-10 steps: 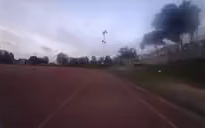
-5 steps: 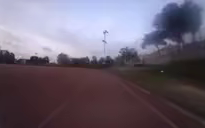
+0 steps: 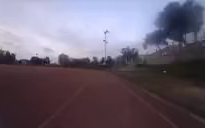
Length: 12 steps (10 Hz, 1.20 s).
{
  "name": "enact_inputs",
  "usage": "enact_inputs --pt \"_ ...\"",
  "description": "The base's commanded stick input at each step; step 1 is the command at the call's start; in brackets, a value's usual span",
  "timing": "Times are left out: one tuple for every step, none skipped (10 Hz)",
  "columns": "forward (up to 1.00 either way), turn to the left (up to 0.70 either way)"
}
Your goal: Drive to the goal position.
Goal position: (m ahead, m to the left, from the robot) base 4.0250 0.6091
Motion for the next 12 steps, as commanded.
enact_inputs --pt "0.70 0.00" --pt "0.70 0.00" --pt "0.70 0.00" --pt "0.70 0.00" --pt "0.70 0.00" --pt "0.70 0.00" --pt "0.70 0.00" --pt "0.70 0.00" --pt "0.70 0.00" --pt "0.70 0.00" --pt "0.70 0.00" --pt "0.70 0.00"
